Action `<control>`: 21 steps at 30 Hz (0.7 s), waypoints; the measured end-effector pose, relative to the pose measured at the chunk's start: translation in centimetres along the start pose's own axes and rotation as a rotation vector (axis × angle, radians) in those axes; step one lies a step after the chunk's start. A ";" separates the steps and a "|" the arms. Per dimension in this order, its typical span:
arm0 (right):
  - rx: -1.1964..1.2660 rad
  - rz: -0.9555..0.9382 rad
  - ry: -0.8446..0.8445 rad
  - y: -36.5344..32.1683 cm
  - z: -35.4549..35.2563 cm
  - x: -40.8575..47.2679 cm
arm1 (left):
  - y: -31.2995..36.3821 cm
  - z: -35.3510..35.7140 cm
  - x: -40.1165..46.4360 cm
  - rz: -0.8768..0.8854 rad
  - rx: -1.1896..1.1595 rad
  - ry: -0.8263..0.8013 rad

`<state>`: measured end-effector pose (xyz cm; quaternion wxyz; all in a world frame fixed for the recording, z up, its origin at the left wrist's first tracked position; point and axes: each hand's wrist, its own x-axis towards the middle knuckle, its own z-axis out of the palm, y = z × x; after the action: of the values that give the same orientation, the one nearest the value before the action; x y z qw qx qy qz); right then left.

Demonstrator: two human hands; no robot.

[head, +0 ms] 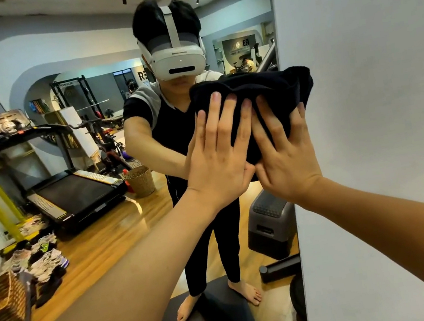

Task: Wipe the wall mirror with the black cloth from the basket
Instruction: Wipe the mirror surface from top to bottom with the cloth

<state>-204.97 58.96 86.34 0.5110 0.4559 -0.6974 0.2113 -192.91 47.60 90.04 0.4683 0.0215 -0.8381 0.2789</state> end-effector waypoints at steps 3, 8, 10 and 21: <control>-0.017 0.013 0.030 -0.9 0.1 0.1 | -0.6 -0.1 -0.4 0.013 -0.002 -0.001; -0.026 0.048 0.058 -2.2 0.4 0.4 | -1.4 -0.4 -0.7 0.032 -0.002 -0.023; -0.022 0.055 0.074 -2.8 0.6 0.5 | -1.9 -0.6 -1.0 0.029 0.015 -0.028; -0.005 0.068 0.050 -8.2 0.7 1.8 | -5.9 -2.5 -4.0 0.028 0.022 -0.041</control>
<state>-198.44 53.64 86.30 0.5219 0.4251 -0.7002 0.2379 -186.94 42.93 90.54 0.4467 0.0208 -0.8447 0.2940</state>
